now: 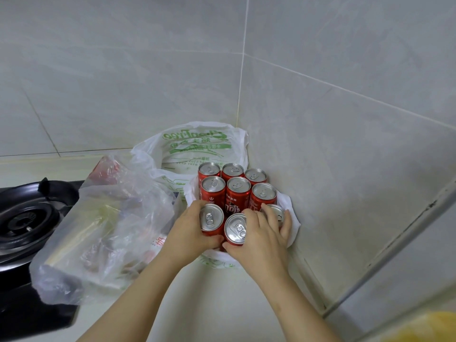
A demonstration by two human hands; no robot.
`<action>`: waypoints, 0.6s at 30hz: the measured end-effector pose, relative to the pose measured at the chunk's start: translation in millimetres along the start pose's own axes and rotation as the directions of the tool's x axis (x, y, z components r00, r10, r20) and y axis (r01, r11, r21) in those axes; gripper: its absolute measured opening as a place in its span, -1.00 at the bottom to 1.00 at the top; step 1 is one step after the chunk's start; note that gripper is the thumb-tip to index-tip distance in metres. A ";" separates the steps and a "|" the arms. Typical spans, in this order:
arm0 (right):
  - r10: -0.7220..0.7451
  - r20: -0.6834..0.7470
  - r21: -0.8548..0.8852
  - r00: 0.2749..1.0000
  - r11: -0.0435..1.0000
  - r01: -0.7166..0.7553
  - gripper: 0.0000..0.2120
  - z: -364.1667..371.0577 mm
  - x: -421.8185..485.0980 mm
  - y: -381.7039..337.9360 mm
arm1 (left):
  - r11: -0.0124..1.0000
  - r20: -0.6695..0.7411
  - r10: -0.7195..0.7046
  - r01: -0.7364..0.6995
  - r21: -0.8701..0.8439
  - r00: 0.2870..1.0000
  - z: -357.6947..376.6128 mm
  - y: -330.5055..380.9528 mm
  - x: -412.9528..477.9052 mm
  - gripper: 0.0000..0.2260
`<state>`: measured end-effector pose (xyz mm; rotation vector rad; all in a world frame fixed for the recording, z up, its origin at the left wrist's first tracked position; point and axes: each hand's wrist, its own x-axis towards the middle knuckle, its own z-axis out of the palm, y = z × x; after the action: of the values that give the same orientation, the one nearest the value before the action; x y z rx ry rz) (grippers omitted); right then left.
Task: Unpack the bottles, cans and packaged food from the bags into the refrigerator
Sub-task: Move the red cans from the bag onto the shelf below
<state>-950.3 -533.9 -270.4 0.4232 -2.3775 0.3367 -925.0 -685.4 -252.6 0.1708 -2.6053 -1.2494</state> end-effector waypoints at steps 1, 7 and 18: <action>0.004 0.010 -0.007 1.000 1.000 -0.004 -0.38 -0.2 -0.5 -0.6 | 1.000 -0.001 -0.007 0.007 0.002 1.000 -0.3 1.9 -0.8 -0.42; 0.065 0.018 0.038 0.998 0.997 -0.066 -0.44 -4.0 1.2 -5.8 | 0.997 0.003 -0.065 0.065 -0.039 0.998 0.0 4.4 1.1 -0.44; 0.224 0.047 0.113 0.973 0.967 -0.228 -0.51 -6.4 5.0 -27.2 | 0.991 0.009 -0.066 0.066 -0.113 0.998 -15.2 -3.0 -2.7 -0.40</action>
<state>-939.5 -557.6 -258.9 0.2112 -2.4519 0.5810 -918.3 -698.1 -246.2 0.2347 -2.5432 -1.4175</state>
